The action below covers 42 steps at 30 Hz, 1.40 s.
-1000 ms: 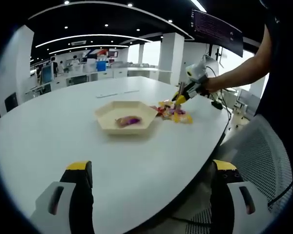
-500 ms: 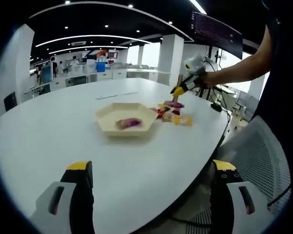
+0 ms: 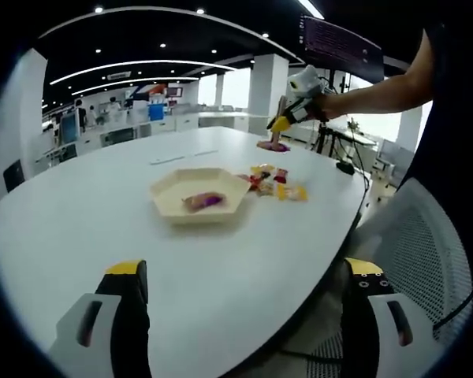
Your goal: Place the target food into the container with the food tongs after gripping and lifting it, then release it inside without dropping or visibly crushing the food.
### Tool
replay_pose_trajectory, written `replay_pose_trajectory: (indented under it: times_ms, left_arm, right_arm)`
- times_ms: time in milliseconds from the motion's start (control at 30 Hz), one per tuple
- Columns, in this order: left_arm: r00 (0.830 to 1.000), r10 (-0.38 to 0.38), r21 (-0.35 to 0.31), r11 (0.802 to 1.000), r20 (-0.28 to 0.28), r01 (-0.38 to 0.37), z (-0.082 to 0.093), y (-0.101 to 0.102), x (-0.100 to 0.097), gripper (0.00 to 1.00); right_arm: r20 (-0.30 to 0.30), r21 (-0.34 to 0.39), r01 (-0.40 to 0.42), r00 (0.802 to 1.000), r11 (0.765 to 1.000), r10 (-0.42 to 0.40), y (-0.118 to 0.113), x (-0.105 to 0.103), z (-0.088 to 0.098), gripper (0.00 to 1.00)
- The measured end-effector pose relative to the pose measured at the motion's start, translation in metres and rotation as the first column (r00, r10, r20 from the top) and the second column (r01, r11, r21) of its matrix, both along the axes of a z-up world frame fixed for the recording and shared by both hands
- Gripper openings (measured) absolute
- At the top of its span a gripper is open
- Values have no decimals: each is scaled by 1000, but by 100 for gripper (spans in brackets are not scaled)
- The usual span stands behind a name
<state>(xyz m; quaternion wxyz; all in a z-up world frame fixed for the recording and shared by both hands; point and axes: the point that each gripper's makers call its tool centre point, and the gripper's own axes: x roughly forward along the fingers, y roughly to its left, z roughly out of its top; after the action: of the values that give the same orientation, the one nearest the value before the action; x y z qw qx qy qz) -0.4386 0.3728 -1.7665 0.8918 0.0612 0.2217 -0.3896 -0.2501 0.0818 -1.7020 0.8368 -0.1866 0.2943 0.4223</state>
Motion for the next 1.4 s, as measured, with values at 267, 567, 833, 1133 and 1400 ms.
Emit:
replay_pose_trajectory:
  times_ms: [267,567,833,1133,1400]
  left_arm:
    - [1000,0,-9,1000,20,0,3,2,3,99]
    - [1000,4,-17,1000,18,-4,6,1,3,99]
    - [1000,6,-17,1000,20,-6,5,3,5,99]
    - [1000,7,-5,1000,26,-7,4,6,8,99]
    - [999,12,3,1000,34,-12,4,10,11,98]
  right_arm:
    - [17,-7,-9,1000,1000,9,3,1,9,16]
    - [4,-6,-16,1000,1000,16,16,4,12,15]
    - [22,-13,-23,999,1000,24,28,11,16,15]
    - [25,17,-22,999,1000,21,51,17,23,16]
    - [33,30,-56,998,998,55,86,25,32,16]
